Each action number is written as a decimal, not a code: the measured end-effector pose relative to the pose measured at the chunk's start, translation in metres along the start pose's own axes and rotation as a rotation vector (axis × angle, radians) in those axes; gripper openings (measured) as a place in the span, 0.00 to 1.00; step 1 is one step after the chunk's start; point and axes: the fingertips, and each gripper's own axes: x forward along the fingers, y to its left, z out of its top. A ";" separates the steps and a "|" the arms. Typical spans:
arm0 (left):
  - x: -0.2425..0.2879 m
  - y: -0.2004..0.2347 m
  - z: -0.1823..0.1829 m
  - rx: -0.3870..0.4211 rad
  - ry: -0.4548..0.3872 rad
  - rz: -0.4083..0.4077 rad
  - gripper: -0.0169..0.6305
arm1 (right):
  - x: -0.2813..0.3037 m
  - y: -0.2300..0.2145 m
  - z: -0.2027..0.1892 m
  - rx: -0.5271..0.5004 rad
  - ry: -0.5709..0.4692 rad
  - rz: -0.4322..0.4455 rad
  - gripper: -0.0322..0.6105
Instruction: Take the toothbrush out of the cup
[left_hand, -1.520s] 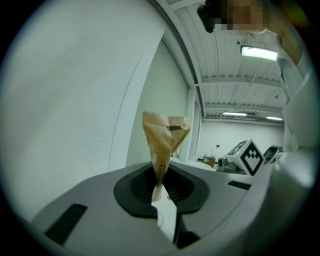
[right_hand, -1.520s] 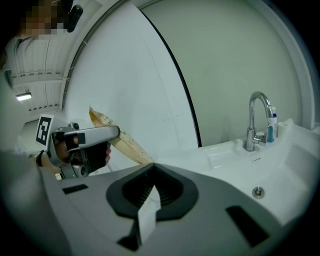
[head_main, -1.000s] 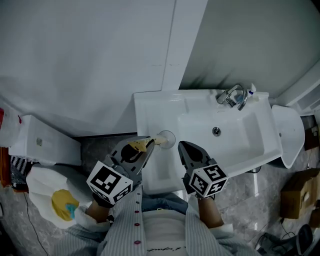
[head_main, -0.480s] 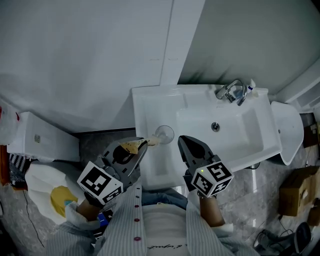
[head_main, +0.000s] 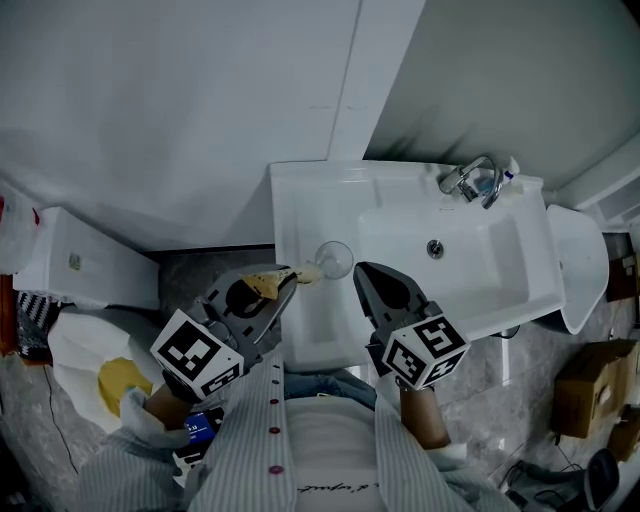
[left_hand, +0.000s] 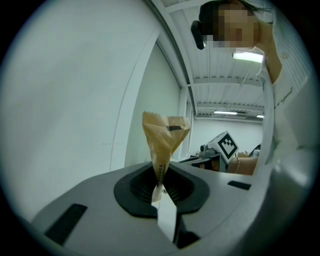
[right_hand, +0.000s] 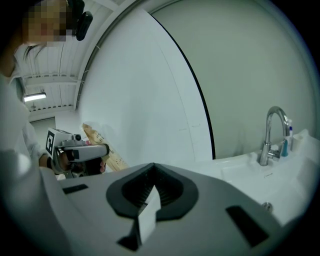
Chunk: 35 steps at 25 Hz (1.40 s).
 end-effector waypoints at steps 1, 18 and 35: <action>0.000 0.000 -0.001 -0.002 0.000 -0.001 0.08 | 0.001 0.001 0.000 -0.005 0.003 0.003 0.07; 0.000 0.002 -0.007 -0.012 0.003 -0.006 0.08 | 0.008 0.010 -0.003 -0.031 0.040 0.060 0.07; 0.007 0.000 -0.009 -0.018 0.008 -0.031 0.08 | 0.019 0.018 0.000 -0.056 0.046 0.078 0.07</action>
